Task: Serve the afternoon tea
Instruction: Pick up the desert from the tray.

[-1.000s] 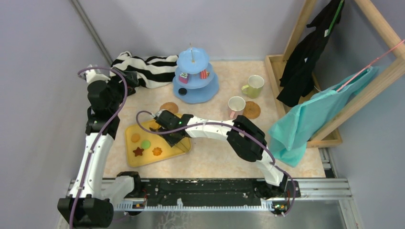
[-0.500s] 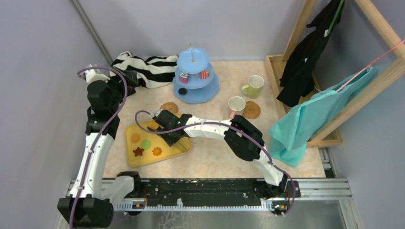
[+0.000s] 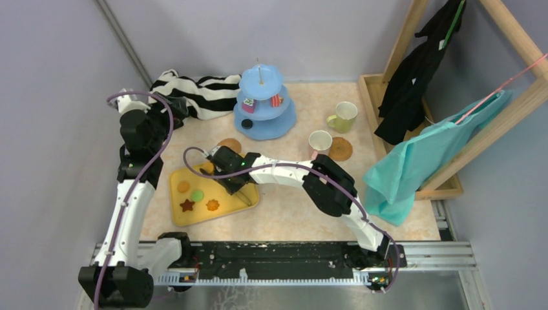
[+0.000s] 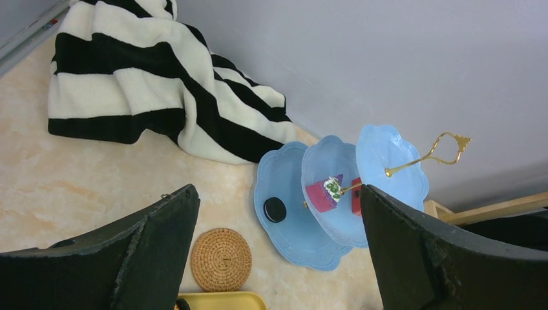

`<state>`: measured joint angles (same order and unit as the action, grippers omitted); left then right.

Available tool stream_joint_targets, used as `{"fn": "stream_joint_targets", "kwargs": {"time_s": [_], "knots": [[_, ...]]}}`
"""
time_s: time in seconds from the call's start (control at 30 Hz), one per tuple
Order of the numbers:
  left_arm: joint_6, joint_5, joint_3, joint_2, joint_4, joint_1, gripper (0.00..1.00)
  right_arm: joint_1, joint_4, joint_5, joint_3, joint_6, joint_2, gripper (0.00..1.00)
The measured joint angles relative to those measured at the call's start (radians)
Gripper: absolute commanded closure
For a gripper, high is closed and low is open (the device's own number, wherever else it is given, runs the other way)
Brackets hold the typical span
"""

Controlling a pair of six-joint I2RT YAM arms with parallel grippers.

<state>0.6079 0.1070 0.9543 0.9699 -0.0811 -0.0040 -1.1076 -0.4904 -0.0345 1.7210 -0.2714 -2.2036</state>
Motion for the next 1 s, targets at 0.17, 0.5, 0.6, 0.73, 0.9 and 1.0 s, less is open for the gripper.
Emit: {"fn": "stream_joint_targets", "kwargs": {"time_s": [0.17,0.5,0.6,0.73,0.9,1.0], "knots": [[0.002,0.000,-0.002,0.001,0.000,0.000,0.01,0.000,0.013,0.003,-0.006,0.000,0.002,0.84],[0.002,0.000,-0.002,0.000,0.000,0.000,0.01,0.000,0.008,-0.018,-0.032,0.000,0.024,0.84],[0.002,0.000,-0.002,0.000,0.000,0.000,0.01,0.000,0.001,-0.024,-0.048,-0.001,0.045,0.84],[0.002,0.001,-0.005,-0.005,0.000,0.000,0.01,0.003,-0.006,-0.029,-0.080,-0.004,0.094,0.84],[0.002,0.002,-0.013,-0.008,-0.001,0.000,0.01,0.018,0.006,-0.028,-0.156,-0.027,0.188,0.84],[0.002,0.002,-0.017,-0.009,-0.002,0.000,0.01,0.034,0.024,-0.028,-0.211,-0.045,0.239,0.84]]}}
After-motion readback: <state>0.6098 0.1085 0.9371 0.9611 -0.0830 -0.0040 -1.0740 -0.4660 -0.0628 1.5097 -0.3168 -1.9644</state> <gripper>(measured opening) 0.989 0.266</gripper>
